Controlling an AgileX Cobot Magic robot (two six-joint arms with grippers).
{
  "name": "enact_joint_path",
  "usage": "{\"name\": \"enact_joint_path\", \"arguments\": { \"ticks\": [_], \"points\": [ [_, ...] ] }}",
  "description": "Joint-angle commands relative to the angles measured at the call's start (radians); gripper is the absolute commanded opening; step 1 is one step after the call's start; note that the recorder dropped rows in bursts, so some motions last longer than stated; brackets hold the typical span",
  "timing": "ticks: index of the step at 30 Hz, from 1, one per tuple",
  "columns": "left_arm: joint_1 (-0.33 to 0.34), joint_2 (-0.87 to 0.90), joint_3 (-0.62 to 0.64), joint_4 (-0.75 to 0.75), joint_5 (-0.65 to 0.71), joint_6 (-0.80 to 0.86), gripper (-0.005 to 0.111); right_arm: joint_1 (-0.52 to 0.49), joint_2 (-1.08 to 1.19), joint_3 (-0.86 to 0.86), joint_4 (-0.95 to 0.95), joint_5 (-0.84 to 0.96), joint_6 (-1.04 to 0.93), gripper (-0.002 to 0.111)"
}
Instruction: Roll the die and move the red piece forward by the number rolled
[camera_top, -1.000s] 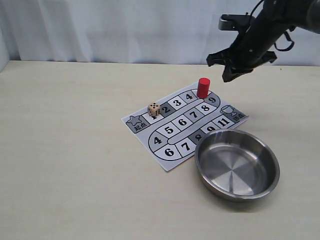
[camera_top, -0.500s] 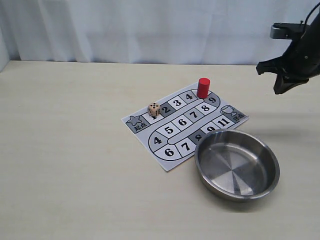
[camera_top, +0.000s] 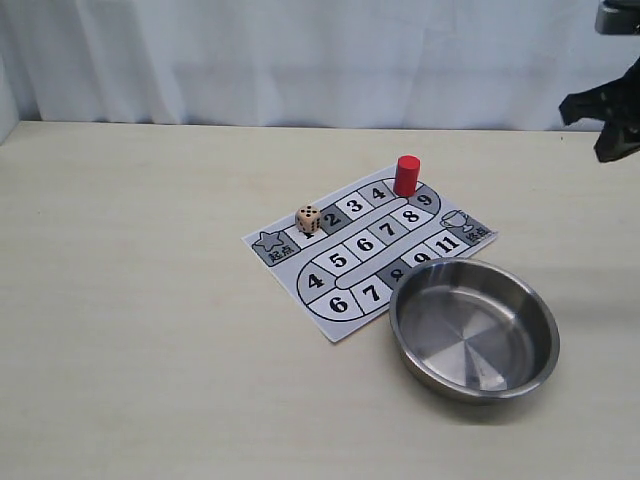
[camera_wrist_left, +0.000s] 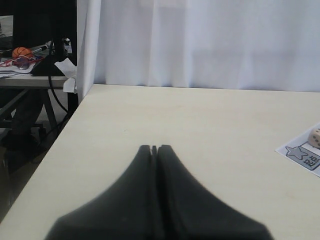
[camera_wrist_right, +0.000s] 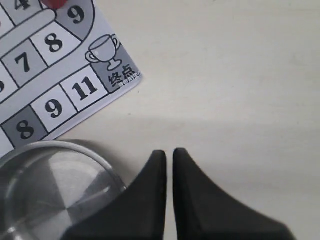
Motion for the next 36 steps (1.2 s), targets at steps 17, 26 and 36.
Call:
{"name": "enact_joint_path", "arguments": {
  "ticks": [17, 26, 36],
  "points": [
    [0.000, 0.000, 0.002, -0.004, -0.013, -0.004, 0.000, -0.004, -0.918, 0.157, -0.003, 0.053, 0.031, 0.004],
    [0.000, 0.000, 0.002, -0.004, -0.013, -0.004, 0.000, -0.004, -1.236, 0.157, -0.003, 0.126, 0.029, 0.004],
    [0.000, 0.000, 0.002, -0.004, -0.013, -0.004, 0.000, 0.000, -1.622, 0.157, -0.003, 0.198, 0.021, 0.004]
  ]
}}
